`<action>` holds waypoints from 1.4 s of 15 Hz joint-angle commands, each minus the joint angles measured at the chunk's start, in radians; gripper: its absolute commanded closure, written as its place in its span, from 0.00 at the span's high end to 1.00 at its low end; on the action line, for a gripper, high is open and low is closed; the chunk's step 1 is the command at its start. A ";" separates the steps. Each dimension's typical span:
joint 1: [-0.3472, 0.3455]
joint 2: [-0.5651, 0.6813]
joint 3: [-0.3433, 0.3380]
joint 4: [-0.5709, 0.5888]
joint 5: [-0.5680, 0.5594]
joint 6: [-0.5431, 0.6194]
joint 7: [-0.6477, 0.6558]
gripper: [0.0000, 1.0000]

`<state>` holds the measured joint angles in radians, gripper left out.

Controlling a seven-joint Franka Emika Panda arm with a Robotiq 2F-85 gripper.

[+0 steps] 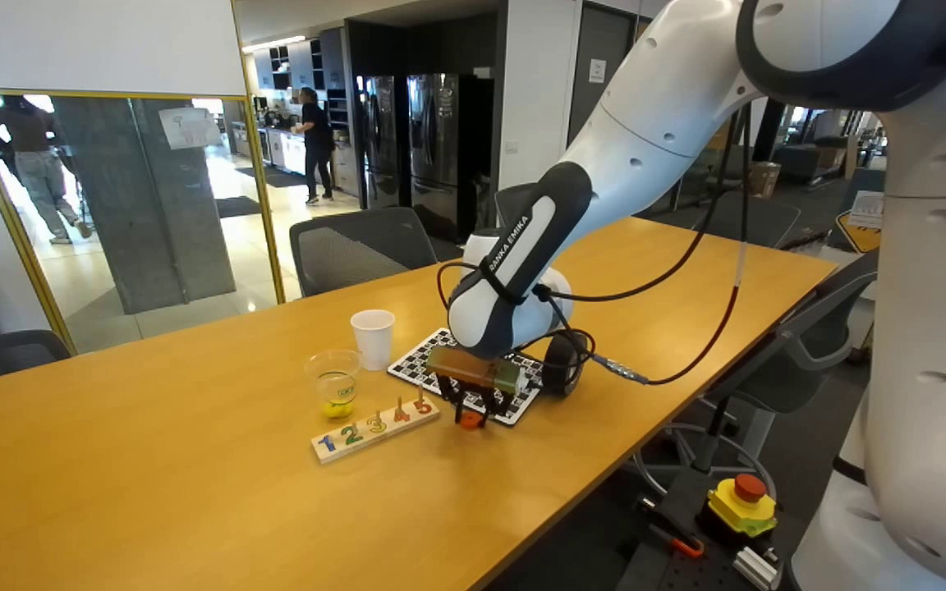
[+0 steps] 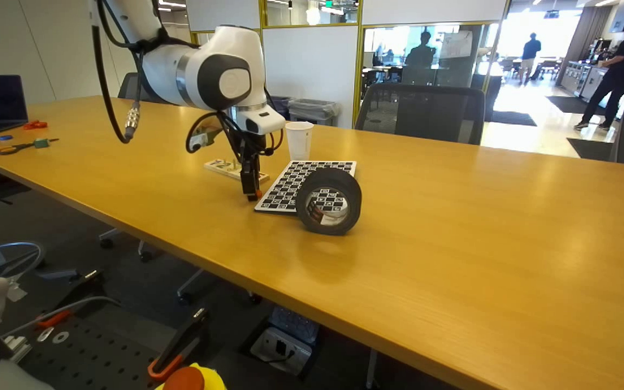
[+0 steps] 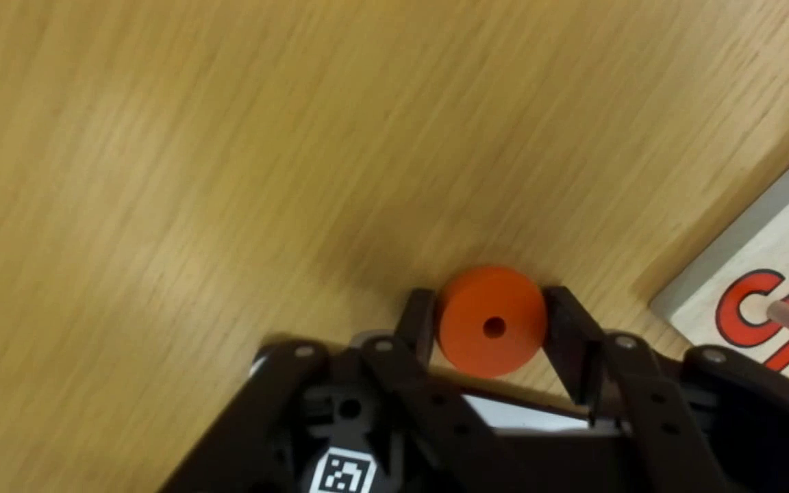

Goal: Pick up the orange and yellow objects on the table and put them in the two cups

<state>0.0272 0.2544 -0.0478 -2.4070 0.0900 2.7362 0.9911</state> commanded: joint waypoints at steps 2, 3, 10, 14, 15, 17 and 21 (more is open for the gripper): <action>0.018 0.005 -0.015 0.032 0.001 -0.042 -0.017 0.23; 0.018 0.003 -0.018 0.040 -0.007 -0.065 -0.019 0.23; 0.020 -0.008 -0.033 0.110 -0.073 -0.161 -0.012 0.22; 0.028 0.005 -0.040 0.195 -0.117 -0.165 -0.004 0.22; 0.030 0.011 -0.043 0.222 -0.129 -0.167 -0.001 0.22; 0.031 0.027 -0.045 0.283 -0.152 -0.176 -0.007 0.22; 0.032 0.075 -0.047 0.423 -0.181 -0.205 -0.025 0.22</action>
<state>0.0403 0.2772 -0.0755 -2.1087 -0.0630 2.5735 0.9829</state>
